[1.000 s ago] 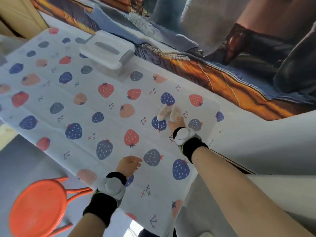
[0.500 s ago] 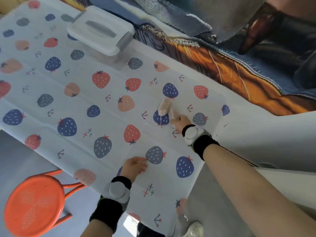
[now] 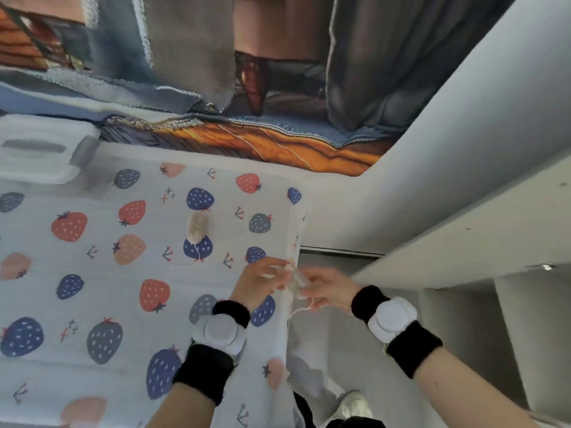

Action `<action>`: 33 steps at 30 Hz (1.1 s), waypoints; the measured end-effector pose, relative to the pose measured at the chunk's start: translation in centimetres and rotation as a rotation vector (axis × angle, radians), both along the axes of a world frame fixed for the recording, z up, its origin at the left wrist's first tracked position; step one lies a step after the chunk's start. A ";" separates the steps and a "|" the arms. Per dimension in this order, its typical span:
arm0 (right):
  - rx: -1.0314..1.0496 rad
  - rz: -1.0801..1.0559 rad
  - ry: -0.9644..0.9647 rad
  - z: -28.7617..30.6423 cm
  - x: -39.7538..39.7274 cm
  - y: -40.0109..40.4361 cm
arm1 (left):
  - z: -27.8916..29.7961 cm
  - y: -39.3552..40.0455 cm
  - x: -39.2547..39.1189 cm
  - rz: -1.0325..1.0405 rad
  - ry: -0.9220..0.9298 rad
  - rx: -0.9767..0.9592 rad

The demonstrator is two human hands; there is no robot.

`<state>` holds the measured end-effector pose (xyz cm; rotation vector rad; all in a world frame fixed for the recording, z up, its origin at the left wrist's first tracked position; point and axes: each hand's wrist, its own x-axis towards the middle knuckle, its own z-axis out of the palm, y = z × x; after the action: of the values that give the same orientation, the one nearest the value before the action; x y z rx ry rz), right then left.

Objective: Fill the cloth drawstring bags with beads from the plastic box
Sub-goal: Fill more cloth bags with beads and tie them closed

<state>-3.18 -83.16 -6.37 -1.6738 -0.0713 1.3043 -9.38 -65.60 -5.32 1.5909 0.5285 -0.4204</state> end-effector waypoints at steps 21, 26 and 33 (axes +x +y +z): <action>-0.093 -0.507 -0.517 5.6 -6.1 -36.1 | 7.1 -36.5 2.8 -0.244 -0.105 0.067; -0.235 -0.492 -0.566 5.0 -6.9 -39.8 | 6.5 -40.6 3.0 -0.341 -0.073 0.108; -0.245 -0.634 -0.650 5.0 -5.9 -42.6 | 4.6 -43.3 6.5 -0.501 -0.012 0.127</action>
<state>-9.07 -125.74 -1.39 -2.0438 0.2283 0.2828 -2.85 -108.89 -0.68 1.8454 0.1409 -0.7631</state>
